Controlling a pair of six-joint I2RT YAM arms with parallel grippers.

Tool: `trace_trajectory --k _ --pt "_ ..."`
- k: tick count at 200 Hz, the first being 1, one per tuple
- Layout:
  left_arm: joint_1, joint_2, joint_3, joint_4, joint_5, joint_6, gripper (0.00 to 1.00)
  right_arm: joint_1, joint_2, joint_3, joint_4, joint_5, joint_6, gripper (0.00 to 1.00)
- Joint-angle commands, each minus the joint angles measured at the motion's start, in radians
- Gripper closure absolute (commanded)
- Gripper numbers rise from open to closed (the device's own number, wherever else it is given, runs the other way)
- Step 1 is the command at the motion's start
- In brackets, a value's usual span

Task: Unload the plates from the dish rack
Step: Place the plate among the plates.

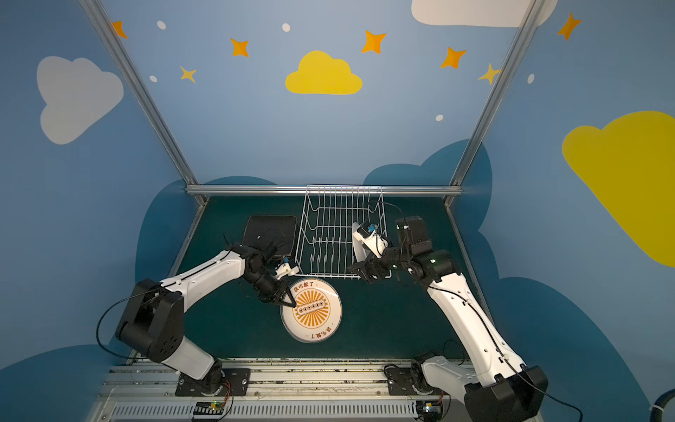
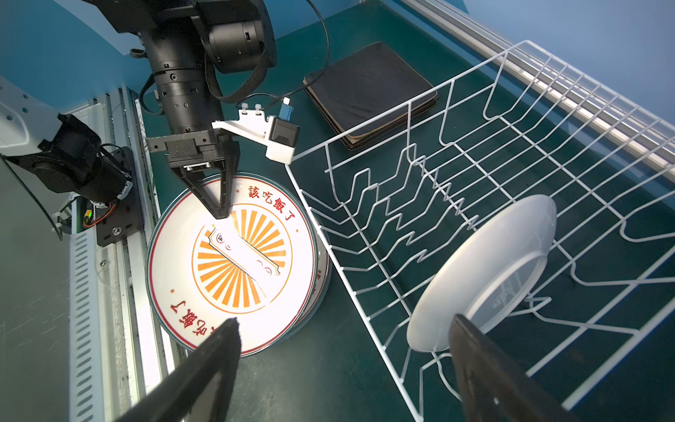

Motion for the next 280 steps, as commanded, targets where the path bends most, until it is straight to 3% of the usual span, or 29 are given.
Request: trace_trajectory --k 1,59,143,205,240,280 --pt "-0.001 0.045 -0.007 -0.01 0.003 -0.008 0.97 0.008 -0.001 -0.005 -0.006 0.018 -0.006 0.11" --pt "-0.001 0.093 0.009 -0.039 -0.005 0.006 0.97 0.023 0.0 -0.002 0.015 0.025 0.008 0.11" --pt "-0.033 0.035 0.077 -0.222 0.007 0.064 0.97 0.026 0.009 -0.007 0.037 0.026 0.005 0.11" --pt "-0.032 0.098 0.085 -0.232 -0.031 0.067 0.97 0.028 0.001 -0.017 0.039 0.037 -0.003 0.11" --pt "-0.015 0.129 0.088 -0.225 -0.072 0.058 0.92 0.027 -0.008 -0.025 0.041 0.042 0.001 0.11" --pt "-0.01 0.105 0.094 -0.243 -0.079 0.066 0.92 0.027 -0.021 -0.032 0.05 0.047 0.005 0.11"
